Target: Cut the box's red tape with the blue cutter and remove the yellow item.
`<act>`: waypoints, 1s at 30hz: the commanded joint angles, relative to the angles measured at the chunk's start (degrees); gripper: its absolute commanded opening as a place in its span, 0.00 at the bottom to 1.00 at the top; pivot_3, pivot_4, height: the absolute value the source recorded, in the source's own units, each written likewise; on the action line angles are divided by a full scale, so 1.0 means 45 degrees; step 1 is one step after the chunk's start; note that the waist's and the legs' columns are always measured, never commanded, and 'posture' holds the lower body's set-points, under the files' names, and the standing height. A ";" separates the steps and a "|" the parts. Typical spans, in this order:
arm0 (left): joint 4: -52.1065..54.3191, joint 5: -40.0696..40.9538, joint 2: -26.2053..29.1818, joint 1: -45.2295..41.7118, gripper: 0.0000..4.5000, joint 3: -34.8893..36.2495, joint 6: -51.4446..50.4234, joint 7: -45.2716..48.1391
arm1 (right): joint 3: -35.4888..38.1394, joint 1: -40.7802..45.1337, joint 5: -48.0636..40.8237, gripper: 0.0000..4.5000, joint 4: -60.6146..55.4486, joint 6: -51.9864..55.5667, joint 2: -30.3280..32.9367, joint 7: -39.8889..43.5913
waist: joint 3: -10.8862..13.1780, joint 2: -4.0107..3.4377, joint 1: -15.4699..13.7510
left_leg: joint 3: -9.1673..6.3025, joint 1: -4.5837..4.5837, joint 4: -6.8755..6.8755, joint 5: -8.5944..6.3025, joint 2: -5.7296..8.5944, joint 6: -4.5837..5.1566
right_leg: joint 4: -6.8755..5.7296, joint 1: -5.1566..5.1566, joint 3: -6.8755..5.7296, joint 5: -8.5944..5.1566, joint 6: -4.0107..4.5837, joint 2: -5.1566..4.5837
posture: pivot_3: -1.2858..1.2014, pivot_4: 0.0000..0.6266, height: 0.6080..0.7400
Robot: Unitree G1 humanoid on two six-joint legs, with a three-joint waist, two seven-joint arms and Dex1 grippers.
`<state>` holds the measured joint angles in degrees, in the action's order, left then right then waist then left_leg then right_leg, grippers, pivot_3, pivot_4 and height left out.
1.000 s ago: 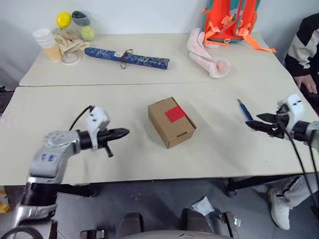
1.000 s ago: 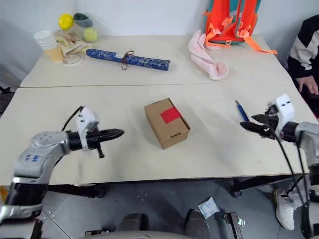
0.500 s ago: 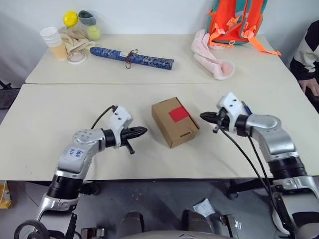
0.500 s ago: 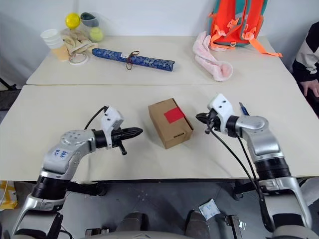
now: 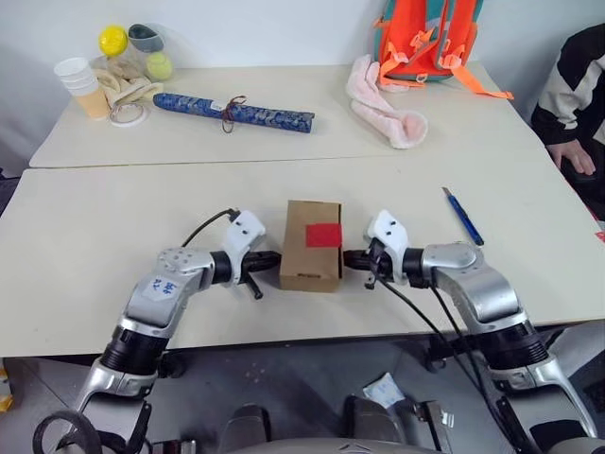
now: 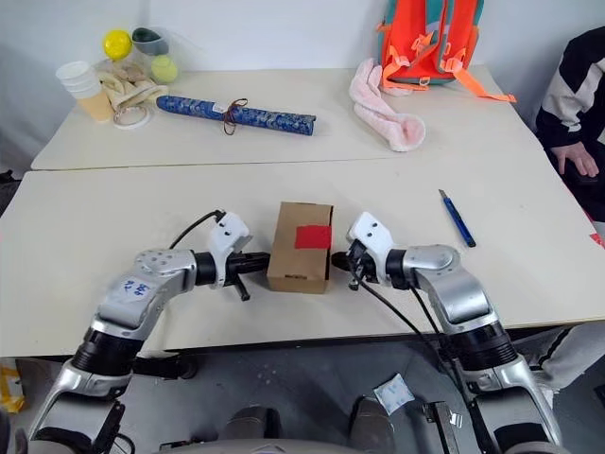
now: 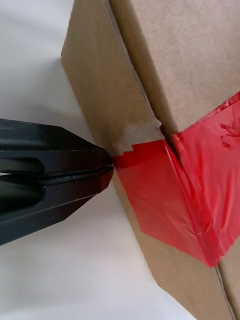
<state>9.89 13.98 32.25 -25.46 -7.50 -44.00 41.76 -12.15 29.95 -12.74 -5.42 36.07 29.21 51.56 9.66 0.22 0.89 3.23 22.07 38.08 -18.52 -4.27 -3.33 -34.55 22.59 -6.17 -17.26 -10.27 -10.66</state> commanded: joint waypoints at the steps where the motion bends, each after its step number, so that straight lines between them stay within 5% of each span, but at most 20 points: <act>1: 0.1456 0.0718 0.0389 0.0573 0.00 0.0221 -0.0475 0.0550 | -0.0226 -0.0187 -0.0254 0.01 -0.1348 0.0443 -0.0200 -0.0232 | 0.0000 0.0000 -0.0024 | 0.0000 0.0001 0.0000 0.0000 0.0000 -0.0001 | 0.0003 0.0001 0.0000 0.0000 0.0000 0.0000 | 0.52 0.24 1.00; 11: 0.3800 0.1647 0.1113 0.2292 0.00 0.1530 -0.2156 0.0037 | -0.0402 -0.0756 -0.0787 0.01 -0.3068 0.2398 -0.0397 -0.0829 | 0.0001 0.0003 -0.0209 | 0.0000 0.0008 0.0017 -0.0003 0.0000 -0.0002 | -0.0001 0.0001 0.0005 0.0000 0.0001 0.0000 | 0.52 0.24 1.00; 25: 0.2977 0.1637 0.2336 0.1954 0.00 0.2239 -0.1491 0.0389 | 0.0689 -0.0844 -0.2103 0.01 -0.4152 0.4230 0.1513 -0.0439 | 0.0003 0.0005 -0.0232 | 0.0000 0.0009 0.0015 -0.0007 0.0001 0.0000 | 0.0002 0.0003 0.0005 -0.0001 0.0002 0.0000 | 0.52 0.24 1.00; 30: 0.2509 0.3405 0.4437 0.0590 0.00 0.2597 -0.1905 0.3430 | 0.3100 0.0333 -0.4646 0.28 -0.4210 0.7983 0.2153 -0.0376 | 0.0012 0.0017 -0.0249 | 0.0001 0.0021 0.0017 -0.0009 0.0000 0.0002 | 0.0010 0.0008 0.0005 -0.0002 0.0006 0.0000 | 0.52 0.24 1.00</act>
<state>20.26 25.84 50.54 -20.71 2.17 -52.38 52.42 -2.31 29.21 -29.12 -22.28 66.76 38.90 49.98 9.71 0.30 -0.23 3.24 22.15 38.14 -18.56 -4.28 -3.32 -34.49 22.64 -6.14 -17.27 -10.24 -10.65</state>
